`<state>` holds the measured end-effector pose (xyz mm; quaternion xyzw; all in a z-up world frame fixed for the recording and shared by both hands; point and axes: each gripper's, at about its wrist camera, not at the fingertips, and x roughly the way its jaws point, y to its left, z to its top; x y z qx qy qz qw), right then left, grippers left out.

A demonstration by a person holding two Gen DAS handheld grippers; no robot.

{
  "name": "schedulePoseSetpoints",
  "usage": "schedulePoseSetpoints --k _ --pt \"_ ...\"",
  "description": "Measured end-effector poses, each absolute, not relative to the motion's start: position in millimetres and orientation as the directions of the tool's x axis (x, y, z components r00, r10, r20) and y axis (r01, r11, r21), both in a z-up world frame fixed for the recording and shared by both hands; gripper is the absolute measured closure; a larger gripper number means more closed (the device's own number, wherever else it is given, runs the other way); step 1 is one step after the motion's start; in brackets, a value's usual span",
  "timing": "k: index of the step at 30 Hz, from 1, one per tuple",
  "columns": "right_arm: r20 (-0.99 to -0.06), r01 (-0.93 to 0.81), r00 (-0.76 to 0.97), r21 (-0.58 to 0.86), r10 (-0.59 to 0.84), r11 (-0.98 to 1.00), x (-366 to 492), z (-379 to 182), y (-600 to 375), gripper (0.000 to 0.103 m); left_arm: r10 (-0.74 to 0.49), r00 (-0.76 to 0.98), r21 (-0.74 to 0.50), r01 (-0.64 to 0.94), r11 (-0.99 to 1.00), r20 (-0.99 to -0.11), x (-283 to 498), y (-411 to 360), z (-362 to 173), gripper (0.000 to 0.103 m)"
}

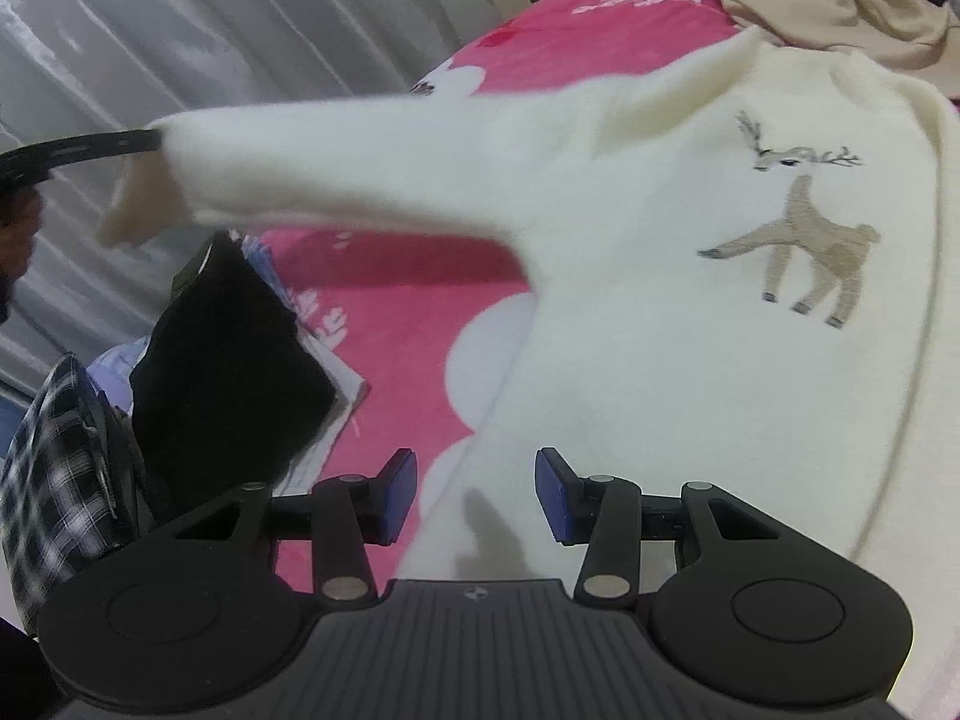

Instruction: Fold clothes

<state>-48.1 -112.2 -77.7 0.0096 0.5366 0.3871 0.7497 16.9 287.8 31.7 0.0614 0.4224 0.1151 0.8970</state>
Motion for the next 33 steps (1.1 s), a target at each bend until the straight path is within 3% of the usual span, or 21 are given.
schedulePoseSetpoints --k 5,10,15,20,22,27,30,33 --pt "-0.808 -0.535 0.143 0.423 0.571 0.732 -49 -85 -131 0.056 0.317 0.496 0.278 -0.153 0.948 -0.808 57 312 -18 0.099" --pt "-0.823 -0.467 0.148 0.430 0.548 0.773 -54 -92 -166 0.056 0.314 0.407 0.269 -0.165 0.949 -0.858 72 325 -54 0.084" --pt "-0.840 -0.441 0.227 0.362 0.493 0.821 -80 -66 -215 0.053 0.366 0.452 0.296 -0.220 0.929 -0.813 65 342 -26 0.074" --pt "-0.858 -0.382 0.360 0.223 0.367 0.897 -118 -48 -262 0.051 0.414 0.517 0.272 -0.330 0.904 -0.749 59 354 13 0.072" --pt "-0.861 -0.346 0.386 0.197 0.331 0.917 -134 -52 -274 0.050 0.337 0.573 0.204 -0.285 0.937 -0.747 50 331 25 0.072" --pt "-0.867 -0.300 0.420 0.147 0.269 0.943 -174 -70 -277 0.046 -0.004 0.629 -0.006 -0.001 1.000 -0.778 20 229 29 0.063" --pt "-0.852 -0.369 0.455 0.085 0.259 0.926 -201 -75 -267 0.045 -0.207 0.582 -0.125 0.178 0.976 -0.786 0 159 9 0.059" --pt "-0.841 -0.507 0.454 0.028 0.294 0.862 -225 -79 -252 0.044 -0.335 0.518 -0.190 0.314 0.930 -0.787 -21 101 -26 0.058"
